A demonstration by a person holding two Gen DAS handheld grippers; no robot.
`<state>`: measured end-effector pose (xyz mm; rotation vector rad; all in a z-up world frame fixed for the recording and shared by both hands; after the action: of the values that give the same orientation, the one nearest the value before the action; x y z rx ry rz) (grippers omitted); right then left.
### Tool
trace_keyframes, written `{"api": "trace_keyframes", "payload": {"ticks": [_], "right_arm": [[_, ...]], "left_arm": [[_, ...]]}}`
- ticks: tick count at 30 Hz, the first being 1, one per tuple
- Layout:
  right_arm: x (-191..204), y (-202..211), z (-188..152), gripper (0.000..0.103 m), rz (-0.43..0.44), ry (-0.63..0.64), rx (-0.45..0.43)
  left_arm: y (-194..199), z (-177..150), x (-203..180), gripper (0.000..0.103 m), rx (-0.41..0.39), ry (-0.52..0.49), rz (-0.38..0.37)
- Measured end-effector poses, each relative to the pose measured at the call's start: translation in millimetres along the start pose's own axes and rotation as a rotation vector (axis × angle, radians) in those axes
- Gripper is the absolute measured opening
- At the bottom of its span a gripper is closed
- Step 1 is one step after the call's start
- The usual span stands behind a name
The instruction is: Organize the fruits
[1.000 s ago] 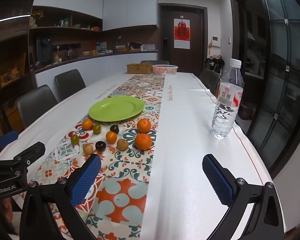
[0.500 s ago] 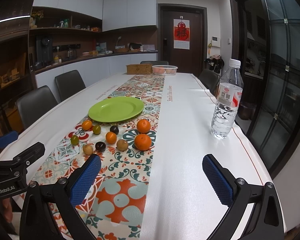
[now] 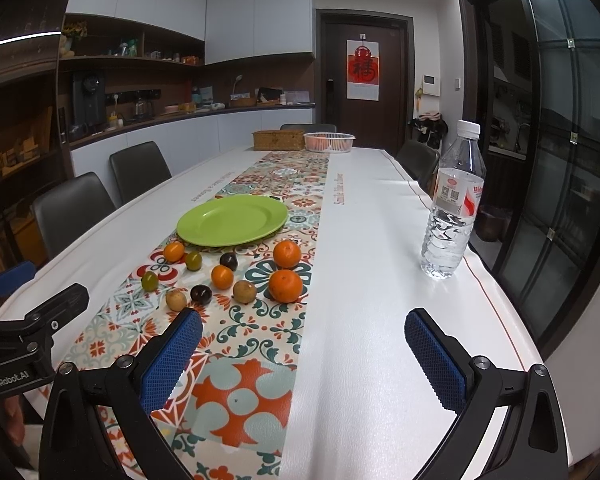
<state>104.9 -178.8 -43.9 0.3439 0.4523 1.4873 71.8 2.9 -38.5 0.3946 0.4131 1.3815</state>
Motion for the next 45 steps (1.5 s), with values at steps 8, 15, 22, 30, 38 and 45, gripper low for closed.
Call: {"api": "trace_keyframes", "payload": {"ticks": [8, 15, 22, 30, 38, 45], "right_arm": [[-0.6, 0.1, 1.7, 0.102, 0.000, 0.001, -0.001], [-0.6, 0.5, 1.0, 0.103, -0.001, 0.000, -0.003], [-0.5, 0.7, 1.2, 0.102, 0.000, 0.000, -0.004], [-0.2, 0.3, 0.0, 0.102, -0.001, 0.000, -0.005], [0.3, 2.4, 1.8, 0.103, 0.002, 0.004, -0.006], [2.2, 1.1, 2.3, 0.102, 0.004, 0.023, -0.010]], "left_arm": [[2.1, 3.4, -0.2, 0.103, -0.004, -0.001, -0.001], [2.0, 2.2, 0.1, 0.103, -0.004, -0.001, -0.001], [3.3, 7.0, 0.0, 0.102, -0.006, -0.001, 0.000], [3.2, 4.8, 0.3, 0.103, -0.006, -0.001, 0.001], [4.1, 6.7, 2.5, 0.103, 0.000, 0.000, 0.002], [-3.9, -0.2, 5.8, 0.102, 0.025, 0.007, 0.001]]}}
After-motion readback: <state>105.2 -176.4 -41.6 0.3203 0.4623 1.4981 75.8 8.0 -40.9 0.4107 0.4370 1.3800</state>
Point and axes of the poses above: each gripper's, at about its wrist camera, not at the fingertips, and y roughly against the way its jaws point, x to its left, z to its top, the point moved 9 cm from there along -y, roughly the way its jaws point, and after that the axes turned 9 degrees about -z, right-handed, at the moved point
